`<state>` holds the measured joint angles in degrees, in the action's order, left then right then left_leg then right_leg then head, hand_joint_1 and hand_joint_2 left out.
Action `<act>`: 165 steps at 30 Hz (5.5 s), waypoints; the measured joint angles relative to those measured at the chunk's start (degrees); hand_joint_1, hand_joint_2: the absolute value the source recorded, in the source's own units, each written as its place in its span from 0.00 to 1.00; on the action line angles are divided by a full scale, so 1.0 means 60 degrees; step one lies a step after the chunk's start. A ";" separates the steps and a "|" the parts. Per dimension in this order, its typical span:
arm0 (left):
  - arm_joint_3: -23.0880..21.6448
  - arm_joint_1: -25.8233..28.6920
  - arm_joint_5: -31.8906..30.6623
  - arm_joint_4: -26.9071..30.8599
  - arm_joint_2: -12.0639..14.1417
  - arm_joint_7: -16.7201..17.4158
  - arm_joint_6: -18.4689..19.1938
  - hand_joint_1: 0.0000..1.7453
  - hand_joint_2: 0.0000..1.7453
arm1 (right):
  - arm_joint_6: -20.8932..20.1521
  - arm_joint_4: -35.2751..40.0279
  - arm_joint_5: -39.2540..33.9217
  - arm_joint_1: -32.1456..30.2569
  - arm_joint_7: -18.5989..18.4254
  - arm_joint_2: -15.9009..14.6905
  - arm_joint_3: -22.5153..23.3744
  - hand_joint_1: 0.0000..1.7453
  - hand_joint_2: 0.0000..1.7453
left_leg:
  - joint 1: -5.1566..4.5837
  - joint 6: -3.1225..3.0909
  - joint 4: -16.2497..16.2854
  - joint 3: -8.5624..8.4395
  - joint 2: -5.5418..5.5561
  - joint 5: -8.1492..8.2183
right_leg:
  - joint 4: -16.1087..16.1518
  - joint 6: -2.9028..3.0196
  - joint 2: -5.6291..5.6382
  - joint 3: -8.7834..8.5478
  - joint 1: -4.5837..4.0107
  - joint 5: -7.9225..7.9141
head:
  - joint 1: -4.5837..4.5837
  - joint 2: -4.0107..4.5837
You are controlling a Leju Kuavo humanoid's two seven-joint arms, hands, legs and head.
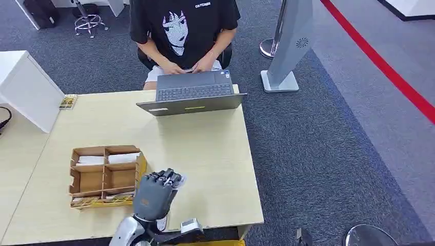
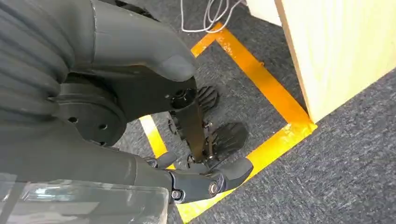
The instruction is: Pass the card to the sensor for recognition and then transmit it.
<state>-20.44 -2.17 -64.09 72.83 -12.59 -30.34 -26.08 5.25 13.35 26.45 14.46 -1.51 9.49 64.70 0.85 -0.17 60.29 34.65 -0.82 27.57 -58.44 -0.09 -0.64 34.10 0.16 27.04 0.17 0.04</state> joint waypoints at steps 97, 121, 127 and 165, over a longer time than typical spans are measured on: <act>0.4084 -0.2352 -0.3303 0.3038 0.1359 0.2652 0.1097 1.00 1.00 | 0.1027 0.0579 0.0710 -0.0479 0.5624 0.0495 -0.0623 0.00 1.00 | -0.0001 0.0061 -0.0078 -0.0024 -0.0067 0.0015 | -0.0019 0.0060 0.0073 0.0032 0.0003 0.0023 | -0.0011 0.0000; 0.4604 -0.0737 -0.3154 0.4169 0.1465 0.2739 0.0831 0.00 1.00 | 0.2500 0.0619 0.2097 -0.0484 0.6710 0.0674 -0.1933 0.00 1.00 | -0.0002 0.0069 -0.0087 -0.0082 -0.0081 -0.0004 | -0.0013 0.0082 0.0081 -0.0011 0.0007 0.0006 | 0.0004 0.0000; 0.4900 0.0692 -0.3004 0.5082 0.1122 0.2666 0.0623 0.00 1.00 | 0.3854 0.0885 0.2353 -0.0630 0.6929 0.0933 -0.2787 0.00 1.00 | 0.0000 0.0069 -0.0090 -0.0082 -0.0059 0.0023 | -0.0005 0.0073 0.0063 -0.0013 0.0007 0.0046 | 0.0004 0.0000; 0.3133 0.3612 -0.3081 0.6990 0.0259 0.2327 0.0706 0.00 1.00 | 0.4171 0.1752 0.0448 -0.1346 0.6951 0.0965 -0.3676 0.00 1.00 | -0.0002 0.0066 -0.0094 -0.0096 -0.0036 0.0016 | 0.0002 0.0074 0.0028 -0.0033 0.0009 0.0043 | 0.0011 0.0000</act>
<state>-1.64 19.50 -82.58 114.77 -11.04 -16.37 -21.84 30.27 23.87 29.14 6.38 40.20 15.28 42.64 0.84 0.23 59.73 34.08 -1.04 27.67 -58.43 0.35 -0.47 33.90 0.22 27.30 0.24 0.04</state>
